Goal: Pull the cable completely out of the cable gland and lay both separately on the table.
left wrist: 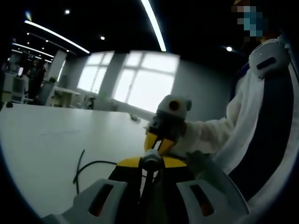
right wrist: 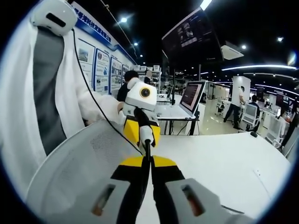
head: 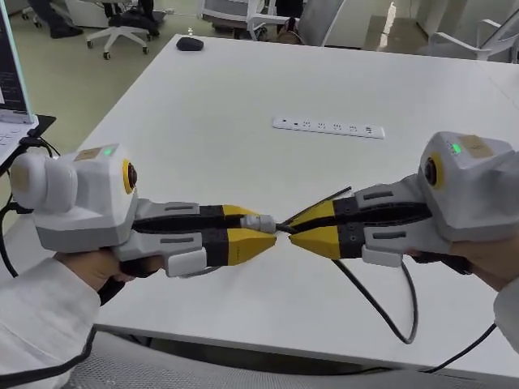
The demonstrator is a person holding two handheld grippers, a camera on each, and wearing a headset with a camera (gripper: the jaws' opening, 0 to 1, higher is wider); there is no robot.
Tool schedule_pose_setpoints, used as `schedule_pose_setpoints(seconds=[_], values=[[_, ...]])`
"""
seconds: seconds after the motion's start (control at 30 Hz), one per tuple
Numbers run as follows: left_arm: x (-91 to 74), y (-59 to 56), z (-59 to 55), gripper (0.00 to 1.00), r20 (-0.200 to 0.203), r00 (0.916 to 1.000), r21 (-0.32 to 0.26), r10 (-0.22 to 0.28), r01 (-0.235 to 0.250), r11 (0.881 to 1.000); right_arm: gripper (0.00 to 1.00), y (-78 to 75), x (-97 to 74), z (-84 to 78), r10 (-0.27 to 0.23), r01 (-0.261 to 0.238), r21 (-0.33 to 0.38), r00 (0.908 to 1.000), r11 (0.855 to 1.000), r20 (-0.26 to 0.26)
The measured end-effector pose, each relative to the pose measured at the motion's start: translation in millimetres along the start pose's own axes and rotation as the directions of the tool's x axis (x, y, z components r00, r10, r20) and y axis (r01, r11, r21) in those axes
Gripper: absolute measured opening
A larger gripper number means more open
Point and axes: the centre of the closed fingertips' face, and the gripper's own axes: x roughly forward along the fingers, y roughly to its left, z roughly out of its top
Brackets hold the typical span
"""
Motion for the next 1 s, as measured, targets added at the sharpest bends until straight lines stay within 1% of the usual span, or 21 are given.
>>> schedule_pose_setpoints(seconds=[0.1,0.3,0.4,0.5,0.63,0.73,0.87,1.0], values=[[0.3,0.7,-1.0,0.16,-0.005,1.0,0.0,0.005,-0.005,1.0,0.03,-0.8,-5.4,-8.6,-0.012,0.012,-0.001,0.9996,1.0,-0.026],[1.1,-0.1,-2.4,0.16,-0.012,0.9999,0.0,0.001,-0.001,1.0,0.03,1.0,-17.1,-22.2,-0.034,0.035,0.015,0.9983,0.999,-0.046],[1.1,-0.1,-2.3,0.16,-0.011,0.9999,-0.001,0.0,0.0,1.0,0.03,1.4,-22.6,-31.8,-0.046,0.048,0.019,0.9962,0.999,-0.074],[1.0,0.1,-1.9,0.16,-0.008,1.0,-0.004,0.0,0.0,1.0,0.03,1.3,-29.2,-42.3,-0.06,0.062,0.024,0.9926,0.998,-0.106],[0.8,0.3,-1.3,0.16,-0.005,1.0,-0.007,-0.001,0.001,1.0,0.03,0.5,-35.4,-52.4,-0.074,0.079,0.031,0.9883,0.996,-0.133],[0.3,0.4,0.1,0.16,0.003,1.0,-0.008,0.0,0.0,1.0,0.03,-0.1,-38.7,-62.0,-0.083,0.09,0.039,0.9832,0.995,-0.163],[-0.5,1.0,1.7,0.16,0.01,0.9999,-0.009,0.002,-0.002,1.0,0.03,1.6,-40.1,-67.3,-0.079,0.088,0.04,0.9799,0.995,-0.183],[-0.2,0.0,1.3,0.16,0.007,1.0,-0.003,0.002,-0.002,1.0,0.03,1.3,-40.2,-67.3,-0.081,0.091,0.046,0.98,0.995,-0.182]])
